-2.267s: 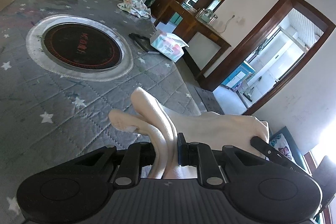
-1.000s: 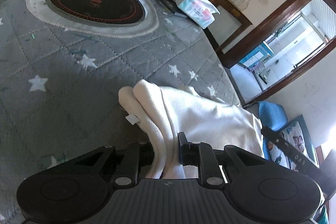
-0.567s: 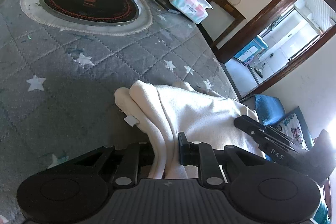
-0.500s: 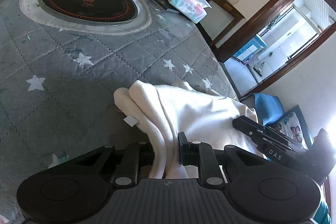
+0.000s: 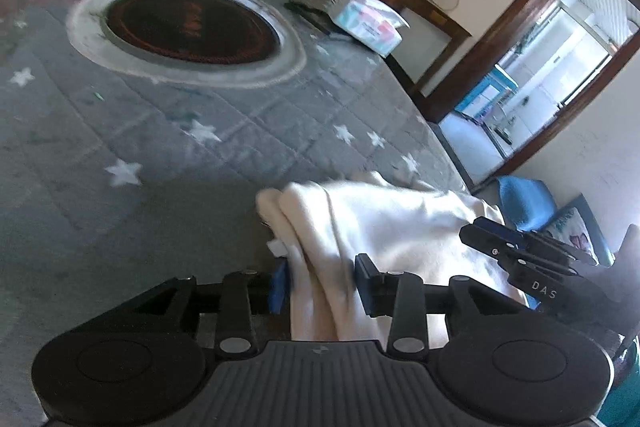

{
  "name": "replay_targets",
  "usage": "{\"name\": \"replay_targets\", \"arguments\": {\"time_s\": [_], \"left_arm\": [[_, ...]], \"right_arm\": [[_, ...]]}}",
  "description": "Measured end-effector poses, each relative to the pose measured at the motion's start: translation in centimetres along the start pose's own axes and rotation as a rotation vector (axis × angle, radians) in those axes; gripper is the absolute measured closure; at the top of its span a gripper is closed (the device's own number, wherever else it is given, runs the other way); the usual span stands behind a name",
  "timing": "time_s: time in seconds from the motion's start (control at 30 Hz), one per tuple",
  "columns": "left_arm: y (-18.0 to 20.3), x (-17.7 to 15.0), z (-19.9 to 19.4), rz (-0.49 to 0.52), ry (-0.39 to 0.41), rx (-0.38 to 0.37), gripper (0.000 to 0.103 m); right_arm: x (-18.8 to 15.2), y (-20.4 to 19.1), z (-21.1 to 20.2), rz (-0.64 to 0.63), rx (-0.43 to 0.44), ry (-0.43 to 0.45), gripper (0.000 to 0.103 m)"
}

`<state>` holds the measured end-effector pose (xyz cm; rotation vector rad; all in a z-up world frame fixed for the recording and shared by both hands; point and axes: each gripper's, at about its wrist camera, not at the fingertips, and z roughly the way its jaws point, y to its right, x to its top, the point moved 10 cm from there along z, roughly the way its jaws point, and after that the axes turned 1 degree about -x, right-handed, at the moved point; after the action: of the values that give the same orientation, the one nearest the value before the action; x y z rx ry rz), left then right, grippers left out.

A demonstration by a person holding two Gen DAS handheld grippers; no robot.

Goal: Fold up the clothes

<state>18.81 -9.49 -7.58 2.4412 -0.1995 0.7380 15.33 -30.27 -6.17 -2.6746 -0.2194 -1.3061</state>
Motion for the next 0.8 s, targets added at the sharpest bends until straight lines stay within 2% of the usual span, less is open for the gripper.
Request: {"name": "replay_targets", "arguments": {"time_s": [0.23, 0.37, 0.47, 0.63, 0.8], "left_arm": [[0.6, 1.0, -1.5, 0.040, 0.051, 0.017, 0.063], [1.8, 1.0, -1.8, 0.063, 0.057, -0.001, 0.063], [3.1, 0.8, -1.9, 0.090, 0.057, -0.021, 0.063], [5.6, 0.2, -1.2, 0.136, 0.051, -0.065, 0.063], [6.6, -0.6, 0.5, 0.158, 0.032, -0.072, 0.065]], "right_arm": [[1.1, -1.7, 3.1, -0.023, 0.006, -0.025, 0.062], [1.3, -1.7, 4.0, -0.018, -0.008, -0.033, 0.056], [1.5, -1.8, 3.1, -0.025, -0.004, -0.020, 0.048], [0.7, -2.3, 1.0, -0.075, 0.008, -0.020, 0.045], [-1.2, -2.7, -0.8, -0.108, 0.025, -0.039, 0.043]]}}
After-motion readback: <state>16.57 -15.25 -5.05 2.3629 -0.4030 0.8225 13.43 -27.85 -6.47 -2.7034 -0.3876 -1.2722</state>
